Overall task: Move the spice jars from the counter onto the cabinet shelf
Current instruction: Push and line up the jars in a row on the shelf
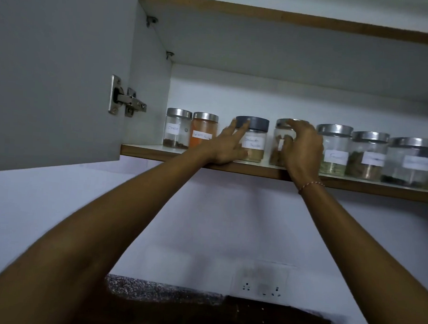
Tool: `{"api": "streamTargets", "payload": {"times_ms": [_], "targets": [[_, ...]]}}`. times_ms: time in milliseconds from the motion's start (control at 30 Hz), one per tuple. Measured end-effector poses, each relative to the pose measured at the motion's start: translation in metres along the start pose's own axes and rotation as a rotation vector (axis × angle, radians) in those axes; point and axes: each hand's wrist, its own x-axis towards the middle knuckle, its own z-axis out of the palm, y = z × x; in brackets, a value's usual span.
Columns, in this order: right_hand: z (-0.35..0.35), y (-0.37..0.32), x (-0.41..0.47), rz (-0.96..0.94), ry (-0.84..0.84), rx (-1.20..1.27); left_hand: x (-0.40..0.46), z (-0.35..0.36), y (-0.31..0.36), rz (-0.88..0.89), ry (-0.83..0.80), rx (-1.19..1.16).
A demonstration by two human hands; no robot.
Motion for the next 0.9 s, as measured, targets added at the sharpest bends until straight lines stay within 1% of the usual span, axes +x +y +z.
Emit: {"api": "streamTargets", "payload": {"times_ms": [100,267,400,567,700,900], "targets": [[-0.009,0.027,-0.001,0.083,-0.163,-0.012,0.002,0.003,0.007,0.053,-0.005,0.018],[-0.01,0.048,0.009,0.162,-0.409,-0.083,0.005,0.003,0.013,-0.015,-0.078,0.036],[-0.005,0.051,0.021,0.132,-0.589,-0.051,0.009,0.004,0.018,-0.102,-0.146,0.095],[0.004,0.056,0.04,0.094,-0.799,-0.07,0.016,0.004,0.021,-0.199,-0.251,0.136],[0.019,0.059,0.047,0.079,-0.906,-0.052,0.023,0.005,0.023,-0.216,-0.308,0.187],[0.042,0.063,0.056,0.042,-1.02,-0.096,0.037,0.006,0.011,-0.176,-0.372,0.303]]}}
